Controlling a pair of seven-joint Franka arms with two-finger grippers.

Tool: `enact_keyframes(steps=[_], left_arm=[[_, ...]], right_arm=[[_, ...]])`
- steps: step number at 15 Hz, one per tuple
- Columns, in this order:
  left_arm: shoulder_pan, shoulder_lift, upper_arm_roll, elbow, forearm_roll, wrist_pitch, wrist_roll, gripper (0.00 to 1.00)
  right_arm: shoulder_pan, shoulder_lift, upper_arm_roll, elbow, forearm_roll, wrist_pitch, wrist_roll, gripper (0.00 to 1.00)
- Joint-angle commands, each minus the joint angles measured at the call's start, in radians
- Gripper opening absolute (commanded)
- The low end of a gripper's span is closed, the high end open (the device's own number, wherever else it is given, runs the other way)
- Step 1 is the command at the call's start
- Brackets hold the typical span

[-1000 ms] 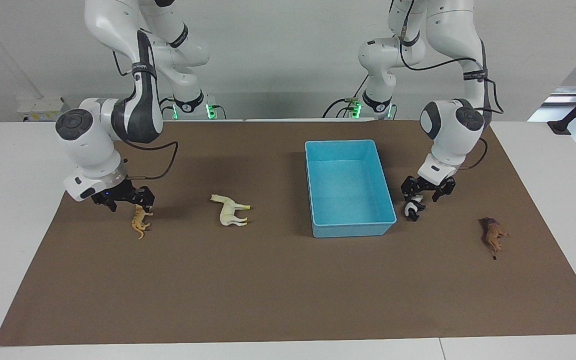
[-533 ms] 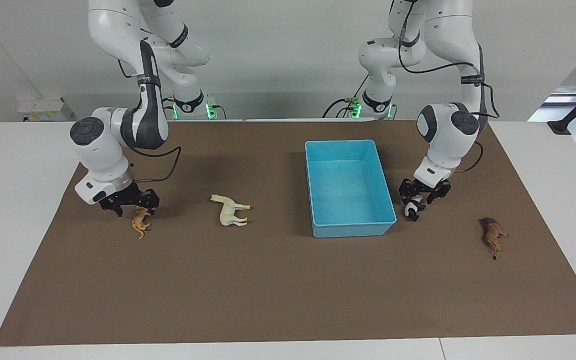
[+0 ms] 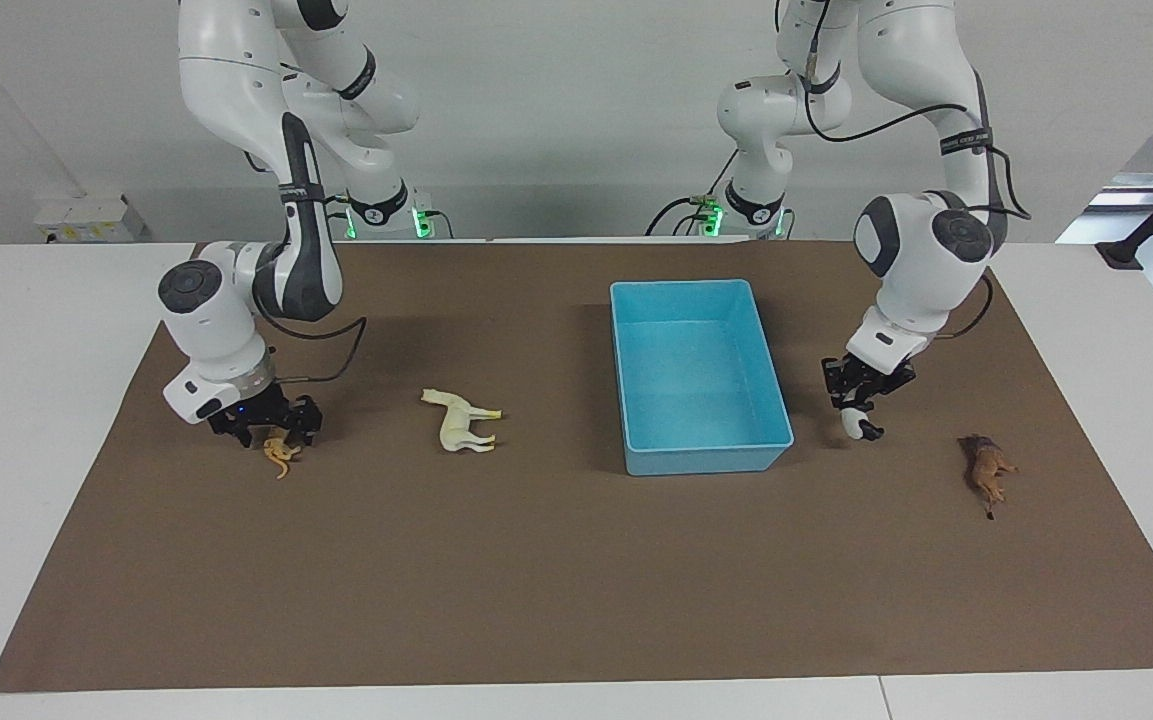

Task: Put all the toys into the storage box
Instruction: 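Grasp the panda with the left gripper while the right gripper grasps the dog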

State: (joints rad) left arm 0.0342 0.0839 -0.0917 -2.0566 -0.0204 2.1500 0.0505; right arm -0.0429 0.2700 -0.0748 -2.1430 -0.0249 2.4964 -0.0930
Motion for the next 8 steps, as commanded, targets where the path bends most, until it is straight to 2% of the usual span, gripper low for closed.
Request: enact_keyframes(steps=[1,3,4,5,6,7,8], left_arm=[[-0.007,-0.052,-0.026,0.163,-0.016,-0.249,-0.086,0.0],[-0.026,-0.088,-0.078,0.199,-0.049,-0.286,-0.228,0.0],[-0.04,-0.098,-0.107,0.197,-0.049,-0.28,-0.329,0.0],[-0.075,-0.099,-0.127,0.193,-0.047,-0.268,-0.416,0.0],[-0.117,-0.102,-0.131,0.184,-0.046,-0.244,-0.476,0.0],[-0.161,-0.114,-0.131,0.152,-0.046,-0.216,-0.521,0.0],[-0.2,-0.131,-0.131,0.121,-0.044,-0.191,-0.558,0.0]], right_arm=[[-0.011,-0.009,0.009,-0.018,0.063,0.012,0.025,0.94],[-0.012,-0.011,0.009,-0.023,0.068,0.013,0.021,0.83],[-0.012,-0.012,0.009,-0.031,0.068,0.016,0.021,0.69],[-0.012,-0.014,0.009,-0.038,0.068,0.021,0.021,0.46],[-0.012,-0.015,0.009,-0.043,0.068,0.024,0.021,0.17],[-0.012,-0.015,0.009,-0.043,0.068,0.022,0.027,0.0],[-0.012,-0.015,0.009,-0.043,0.068,0.022,0.029,0.0]])
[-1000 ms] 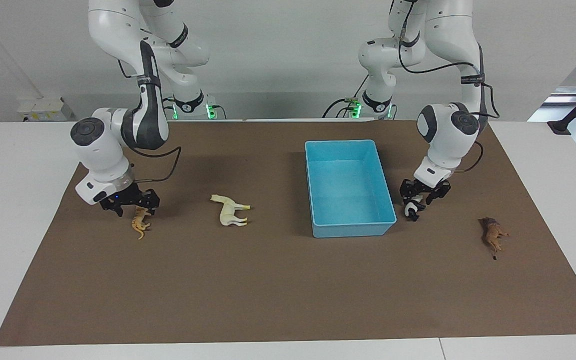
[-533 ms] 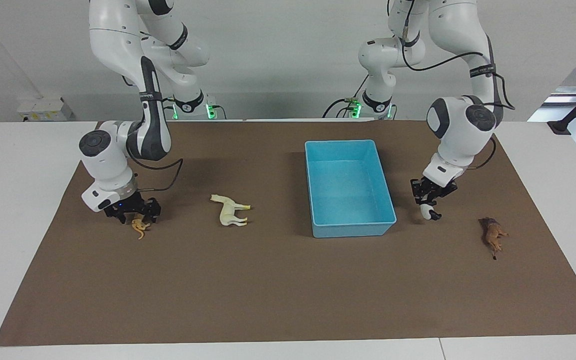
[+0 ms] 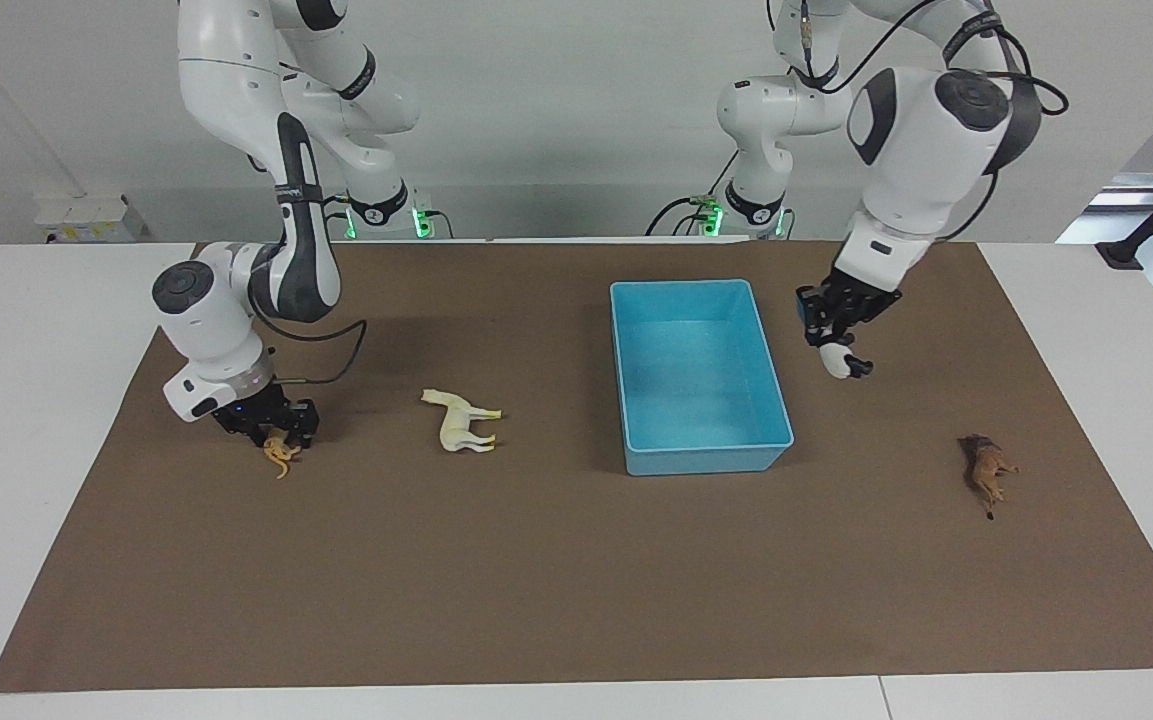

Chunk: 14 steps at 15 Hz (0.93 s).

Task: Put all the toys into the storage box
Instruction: 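Release the black-and-white panda into the blue box with the left gripper, then carry the tan dog over the box and release it with the right gripper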

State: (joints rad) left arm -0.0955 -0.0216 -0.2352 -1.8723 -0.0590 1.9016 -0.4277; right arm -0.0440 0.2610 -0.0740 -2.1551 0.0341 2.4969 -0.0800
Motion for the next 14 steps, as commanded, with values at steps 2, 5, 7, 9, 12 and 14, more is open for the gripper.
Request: enact_keyframes(steps=[2,5,7,9,12,14], left_arm=[[-0.121,-0.04,0.011,-0.115,-0.005,0.103,-0.14,0.0],[-0.125,-0.038,0.011,-0.107,-0.005,0.111,-0.163,1.0],[-0.115,-0.04,0.014,-0.103,-0.005,0.108,-0.154,1.0],[-0.075,-0.04,0.042,-0.077,-0.002,0.076,-0.102,1.0],[0.132,-0.032,0.045,-0.074,-0.004,0.08,0.22,1.0],[0.253,-0.02,0.047,-0.062,-0.004,0.109,0.418,1.0]], right_arm=[[-0.011,-0.005,0.008,-0.02,0.009,0.011,0.008,0.0],[-0.002,-0.014,0.007,0.023,0.01,-0.044,0.014,0.0],[0.001,-0.028,0.008,0.128,0.01,-0.198,0.02,0.0],[0.001,-0.032,0.007,0.242,0.01,-0.358,0.023,0.0],[0.025,-0.048,0.01,0.386,0.012,-0.534,0.07,0.0],[0.1,-0.04,0.01,0.516,0.026,-0.653,0.21,0.0]])
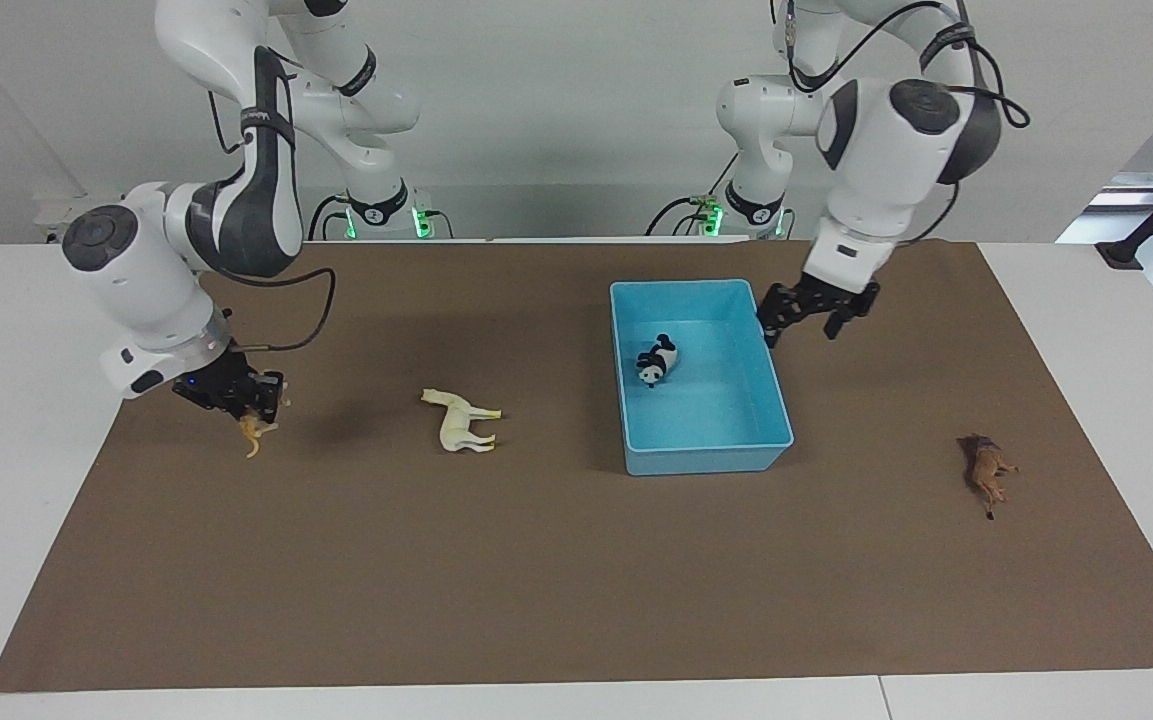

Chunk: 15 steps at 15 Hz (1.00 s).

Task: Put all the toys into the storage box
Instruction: 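Carry the tan dog over the box and release it with the right gripper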

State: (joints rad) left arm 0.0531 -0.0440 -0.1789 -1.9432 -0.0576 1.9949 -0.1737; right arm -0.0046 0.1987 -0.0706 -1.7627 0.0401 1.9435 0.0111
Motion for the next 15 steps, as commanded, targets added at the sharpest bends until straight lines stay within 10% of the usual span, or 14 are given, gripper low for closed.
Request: enact_keyframes(steps=[1,5,11,15], left_arm=[[0.16,0.025,-0.01,0.015,-0.004,0.03,0.239,1.0],[0.28,0.179,-0.008,0.087,0.037,0.145,0.421,1.0],[0.346,0.426,-0.01,0.265,0.147,0.219,0.505,1.0],[0.361,0.46,-0.008,0.203,0.143,0.304,0.545,1.0]], right_arm=[[0.105,0.024,0.006,0.176,0.046,-0.133,0.209,0.0],[0.297,0.077,0.006,0.345,0.184,-0.109,0.612,0.0],[0.604,0.215,0.005,0.394,0.198,0.282,0.991,0.0],[0.759,0.404,0.002,0.477,0.182,0.503,1.208,0.0]])
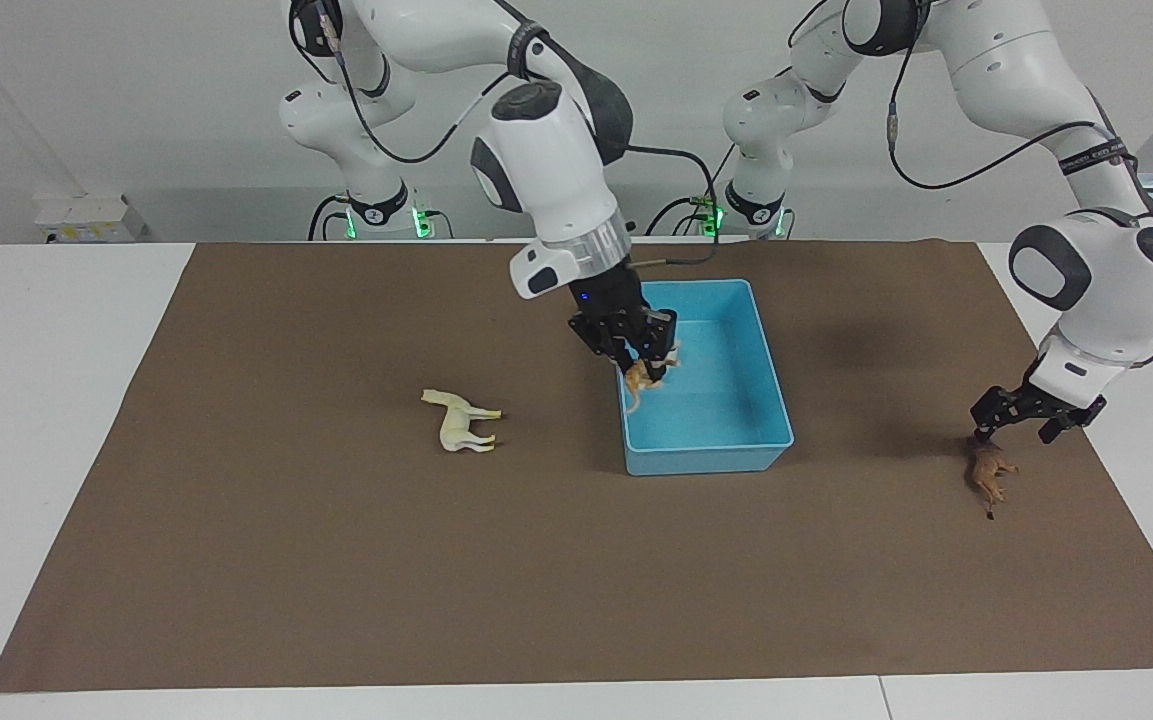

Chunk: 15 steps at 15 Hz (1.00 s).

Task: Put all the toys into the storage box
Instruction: 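Carry the tan dog over the box and release it with the right gripper, then grasp the brown horse with the left gripper while the right gripper withdraws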

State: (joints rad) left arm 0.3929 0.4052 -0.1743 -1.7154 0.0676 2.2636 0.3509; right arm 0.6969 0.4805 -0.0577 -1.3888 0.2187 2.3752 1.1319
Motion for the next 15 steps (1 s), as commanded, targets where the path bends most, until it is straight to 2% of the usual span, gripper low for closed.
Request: enact_keyframes(steps=[1,2,3,4,5,8,10,13,15], left_arm=[[0.024,0.011,-0.013,-0.039,0.018,0.052,0.02,1.0],[0.026,0.011,-0.013,-0.073,0.018,0.086,0.02,1.0],[0.033,0.011,-0.013,-0.101,0.018,0.124,0.025,1.0],[0.046,0.014,-0.013,-0.11,0.018,0.14,0.036,1.0],[0.052,0.017,-0.013,-0.11,0.018,0.146,0.048,1.0],[0.055,0.037,-0.011,-0.11,0.02,0.175,0.054,1.0],[0.06,0.05,-0.008,-0.109,0.032,0.198,0.053,1.0],[0.06,0.076,-0.008,-0.087,0.04,0.211,0.054,1.0],[0.058,0.086,-0.008,-0.084,0.04,0.23,0.053,1.0]], right_arm=[[0.081,0.139,-0.01,0.102,-0.01,0.093,0.1,0.0],[0.09,0.142,-0.008,0.102,0.005,0.088,0.12,0.04],[0.099,0.139,-0.008,0.102,0.002,0.066,0.179,0.92],[0.105,0.138,-0.011,0.106,-0.002,0.029,0.24,1.0],[0.098,0.139,-0.014,0.119,-0.01,-0.018,0.302,1.0],[0.09,0.121,-0.028,0.154,-0.009,-0.127,0.324,1.0],[0.067,0.046,-0.082,0.152,-0.015,-0.261,0.306,1.0],[-0.009,-0.008,-0.097,0.116,-0.024,-0.46,0.076,1.0],[-0.059,-0.042,-0.116,0.03,-0.07,-0.488,-0.021,1.0]])
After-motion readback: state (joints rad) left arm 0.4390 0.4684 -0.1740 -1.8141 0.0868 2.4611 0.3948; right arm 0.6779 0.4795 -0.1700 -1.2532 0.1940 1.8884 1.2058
